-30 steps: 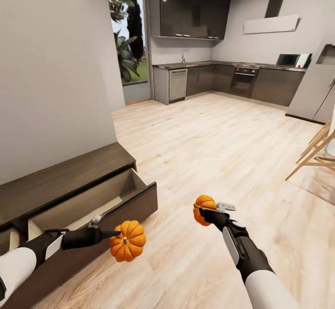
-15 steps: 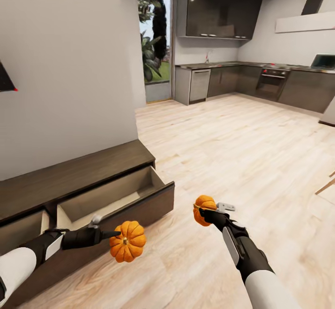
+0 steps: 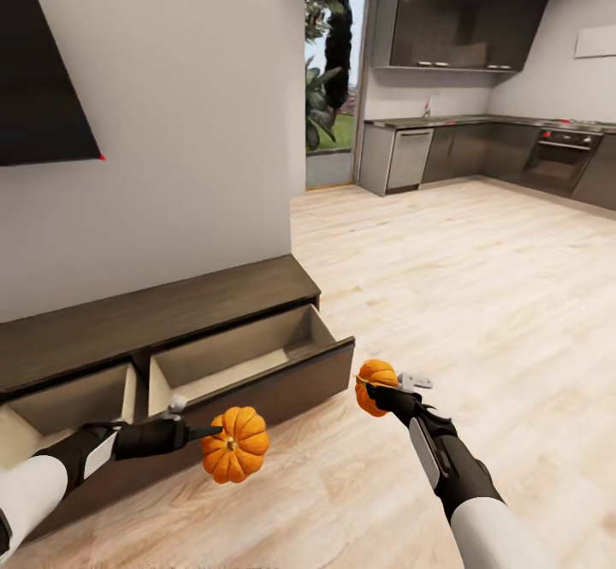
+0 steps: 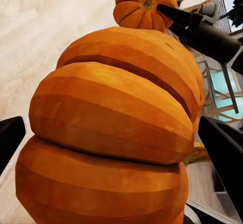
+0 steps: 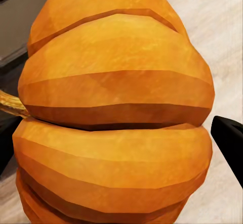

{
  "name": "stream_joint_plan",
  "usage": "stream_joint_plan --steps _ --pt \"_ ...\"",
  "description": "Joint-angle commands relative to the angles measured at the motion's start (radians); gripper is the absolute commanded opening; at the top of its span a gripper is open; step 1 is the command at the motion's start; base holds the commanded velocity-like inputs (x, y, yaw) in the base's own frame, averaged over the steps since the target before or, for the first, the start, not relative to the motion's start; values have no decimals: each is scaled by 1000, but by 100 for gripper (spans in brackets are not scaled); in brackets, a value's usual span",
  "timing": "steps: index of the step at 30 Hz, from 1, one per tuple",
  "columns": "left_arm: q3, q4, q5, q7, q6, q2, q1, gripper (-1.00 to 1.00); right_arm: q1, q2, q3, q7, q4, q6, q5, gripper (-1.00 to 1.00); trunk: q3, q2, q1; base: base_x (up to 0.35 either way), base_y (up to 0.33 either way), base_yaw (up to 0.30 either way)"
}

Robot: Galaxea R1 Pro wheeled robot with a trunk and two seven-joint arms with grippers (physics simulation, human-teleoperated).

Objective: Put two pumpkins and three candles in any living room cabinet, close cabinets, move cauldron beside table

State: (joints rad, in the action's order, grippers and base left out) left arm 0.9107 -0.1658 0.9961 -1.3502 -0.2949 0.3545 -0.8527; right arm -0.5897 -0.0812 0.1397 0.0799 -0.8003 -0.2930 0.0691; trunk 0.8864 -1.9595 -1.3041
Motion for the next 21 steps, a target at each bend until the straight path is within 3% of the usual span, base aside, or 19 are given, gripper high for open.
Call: stream_joint_plan --steps 1,21 --pt "-9 -1 1 0 0 0 0 -100 -1 0 0 -1 0 0 1 -100 0 0 0 0 0 288" --pt "-8 0 1 0 0 0 0 -100 0 0 0 -1 0 0 1 -100 0 0 0 0 0 288"
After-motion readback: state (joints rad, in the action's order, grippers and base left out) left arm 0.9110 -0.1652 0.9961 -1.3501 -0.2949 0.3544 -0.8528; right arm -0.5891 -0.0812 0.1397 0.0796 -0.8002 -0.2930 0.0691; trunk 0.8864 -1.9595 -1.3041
